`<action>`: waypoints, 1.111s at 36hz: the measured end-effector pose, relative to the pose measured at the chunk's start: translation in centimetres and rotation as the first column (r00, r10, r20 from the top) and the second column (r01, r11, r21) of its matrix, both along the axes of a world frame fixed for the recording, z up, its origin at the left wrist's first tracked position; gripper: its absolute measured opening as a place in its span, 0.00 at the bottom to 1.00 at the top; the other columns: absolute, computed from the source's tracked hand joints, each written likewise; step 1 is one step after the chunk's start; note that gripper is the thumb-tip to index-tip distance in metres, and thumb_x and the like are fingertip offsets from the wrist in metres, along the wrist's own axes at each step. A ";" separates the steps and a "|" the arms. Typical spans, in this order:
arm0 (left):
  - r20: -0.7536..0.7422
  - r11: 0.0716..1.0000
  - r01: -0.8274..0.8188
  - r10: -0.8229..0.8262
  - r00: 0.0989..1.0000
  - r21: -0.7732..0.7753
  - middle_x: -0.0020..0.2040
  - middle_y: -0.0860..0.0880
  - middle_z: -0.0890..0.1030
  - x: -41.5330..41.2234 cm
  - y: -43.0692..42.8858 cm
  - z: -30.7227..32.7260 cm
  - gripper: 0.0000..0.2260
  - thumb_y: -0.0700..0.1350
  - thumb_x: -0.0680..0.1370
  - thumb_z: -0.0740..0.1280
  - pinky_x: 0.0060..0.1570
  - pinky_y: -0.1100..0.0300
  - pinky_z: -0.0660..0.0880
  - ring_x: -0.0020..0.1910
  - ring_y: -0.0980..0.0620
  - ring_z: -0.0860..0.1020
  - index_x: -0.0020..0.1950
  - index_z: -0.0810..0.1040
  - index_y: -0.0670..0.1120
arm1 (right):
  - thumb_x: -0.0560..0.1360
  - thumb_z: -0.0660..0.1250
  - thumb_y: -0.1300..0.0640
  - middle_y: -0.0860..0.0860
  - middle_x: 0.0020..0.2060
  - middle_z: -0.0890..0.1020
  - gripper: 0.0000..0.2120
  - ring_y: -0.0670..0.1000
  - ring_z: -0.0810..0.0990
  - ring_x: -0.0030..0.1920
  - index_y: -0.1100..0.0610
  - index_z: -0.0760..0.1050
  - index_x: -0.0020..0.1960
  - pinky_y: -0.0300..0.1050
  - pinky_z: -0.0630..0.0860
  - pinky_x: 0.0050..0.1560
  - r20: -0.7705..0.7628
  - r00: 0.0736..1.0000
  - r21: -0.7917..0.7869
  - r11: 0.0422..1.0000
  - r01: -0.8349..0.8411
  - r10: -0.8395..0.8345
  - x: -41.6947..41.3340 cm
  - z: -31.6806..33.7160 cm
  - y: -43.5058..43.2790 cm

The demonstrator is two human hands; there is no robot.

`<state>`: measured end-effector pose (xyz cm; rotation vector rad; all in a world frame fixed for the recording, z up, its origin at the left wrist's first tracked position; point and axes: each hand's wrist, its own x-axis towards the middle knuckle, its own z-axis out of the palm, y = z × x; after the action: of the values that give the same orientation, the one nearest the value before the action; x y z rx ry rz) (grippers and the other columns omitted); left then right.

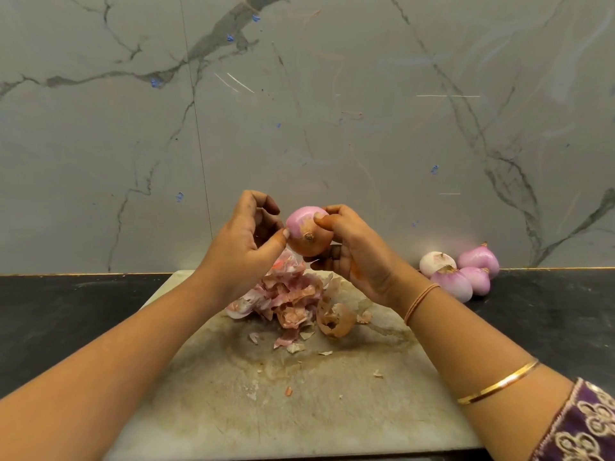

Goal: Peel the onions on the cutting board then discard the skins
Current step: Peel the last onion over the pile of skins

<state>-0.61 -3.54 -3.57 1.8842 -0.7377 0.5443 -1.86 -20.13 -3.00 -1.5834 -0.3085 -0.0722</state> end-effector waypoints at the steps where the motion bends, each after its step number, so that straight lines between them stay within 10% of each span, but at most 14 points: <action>1: 0.001 1.000 0.010 -0.010 1.000 -0.001 0.39 0.50 0.75 0.0 0.0 0.0 0.13 0.38 0.78 0.65 0.40 0.60 0.75 0.37 0.55 0.73 0.49 0.65 0.54 | 0.81 0.59 0.53 0.57 0.54 0.74 0.10 0.55 0.77 0.46 0.55 0.67 0.60 0.44 0.77 0.44 0.004 1.000 -0.015 1.000 0.002 -0.002 0.0 -0.1 0.1; 13: 0.086 0.961 -0.191 0.177 0.980 0.201 0.43 0.54 0.75 1.0 0.8 -0.2 0.07 0.40 0.78 0.65 0.39 0.65 0.72 0.40 0.57 0.75 0.48 0.71 0.52 | 0.80 0.56 0.51 0.60 0.44 0.75 0.19 0.50 0.75 0.31 0.63 0.70 0.64 0.40 0.72 0.33 -0.117 0.993 0.222 0.975 -0.001 0.028 -0.2 0.8 -0.5; 23: 0.378 0.959 -0.005 -0.108 0.920 0.285 0.50 0.57 0.71 0.4 0.9 0.2 0.16 0.56 0.73 0.65 0.47 0.69 0.71 0.47 0.59 0.73 0.60 0.70 0.57 | 0.80 0.55 0.46 0.58 0.35 0.76 0.25 0.48 0.69 0.27 0.64 0.71 0.66 0.38 0.67 0.27 -0.223 0.973 0.189 0.982 -0.008 0.051 -0.3 0.9 -0.5; 40: 0.378 0.943 -0.014 -0.120 0.918 0.332 0.45 0.58 0.70 0.7 0.9 0.1 0.05 0.48 0.74 0.66 0.42 0.68 0.71 0.44 0.58 0.71 0.49 0.74 0.53 | 0.80 0.54 0.45 0.57 0.33 0.77 0.21 0.48 0.69 0.26 0.62 0.74 0.57 0.37 0.67 0.27 -0.267 0.957 0.174 0.982 -0.067 0.113 -0.6 0.9 -0.5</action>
<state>0.11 -2.63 -3.50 2.0771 -1.2046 0.8209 -2.47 -20.68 -2.09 -1.3931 -0.1511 0.1899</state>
